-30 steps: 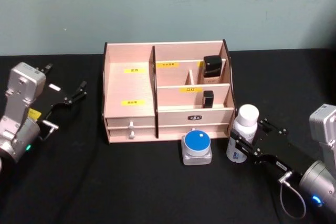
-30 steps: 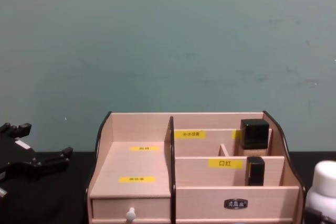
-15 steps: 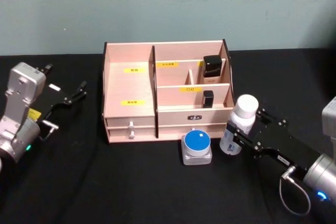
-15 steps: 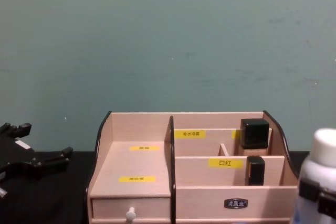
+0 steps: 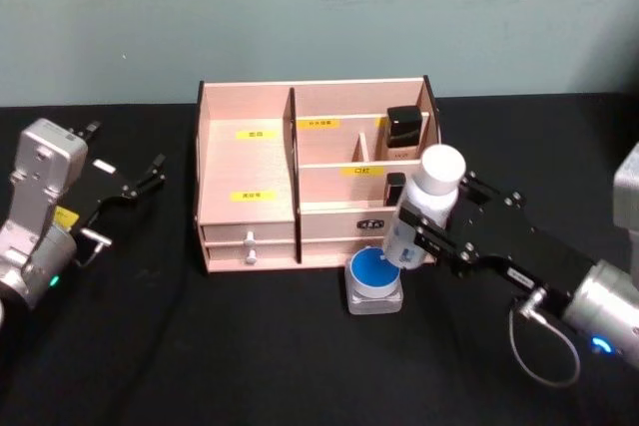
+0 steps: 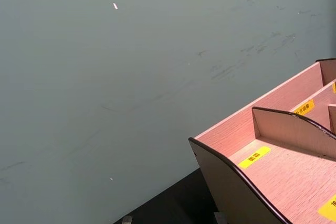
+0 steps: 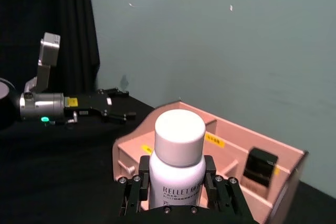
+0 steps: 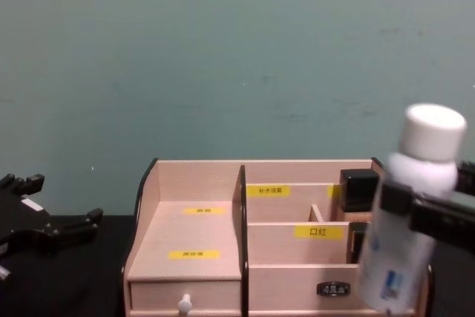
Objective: Pick up the facial cleanser and watermelon frost from the table and place them into the tiered storage box.
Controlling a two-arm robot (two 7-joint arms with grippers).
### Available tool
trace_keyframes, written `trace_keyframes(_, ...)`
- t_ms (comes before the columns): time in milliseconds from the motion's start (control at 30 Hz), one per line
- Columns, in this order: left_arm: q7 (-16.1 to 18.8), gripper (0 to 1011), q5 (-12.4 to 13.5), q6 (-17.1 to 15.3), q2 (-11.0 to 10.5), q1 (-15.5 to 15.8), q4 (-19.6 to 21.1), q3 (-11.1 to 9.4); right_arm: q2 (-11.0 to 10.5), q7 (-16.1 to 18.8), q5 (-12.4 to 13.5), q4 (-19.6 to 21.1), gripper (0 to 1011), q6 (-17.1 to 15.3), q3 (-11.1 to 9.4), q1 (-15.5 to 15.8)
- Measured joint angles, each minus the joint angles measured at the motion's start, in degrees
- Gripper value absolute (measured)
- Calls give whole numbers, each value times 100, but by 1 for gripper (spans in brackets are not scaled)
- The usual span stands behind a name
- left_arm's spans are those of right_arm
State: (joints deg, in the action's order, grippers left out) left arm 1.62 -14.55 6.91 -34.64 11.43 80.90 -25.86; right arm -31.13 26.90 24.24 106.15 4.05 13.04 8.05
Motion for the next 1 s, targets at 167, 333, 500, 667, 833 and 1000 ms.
trace_keyframes(167,0,1001,0,0,0,0,0,0,73,-13,-43,-63,601,-131,209,-383)
trace_keyframes(333,0,1001,0,0,0,0,0,0,209,-36,-103,-264,601,-242,429,-782)
trace_keyframes(500,0,1001,0,0,0,0,0,0,383,-74,-160,-550,601,-323,631,-1176)
trace_keyframes(667,0,1001,0,0,0,0,0,0,521,-119,-196,-815,601,-356,739,-1457)
trace_keyframes(833,0,1001,0,0,0,0,0,0,657,-194,-288,-1107,601,-385,831,-1768)
trace_keyframes(1000,0,1001,0,0,0,0,0,0,767,-235,-370,-1366,601,-395,881,-2033)
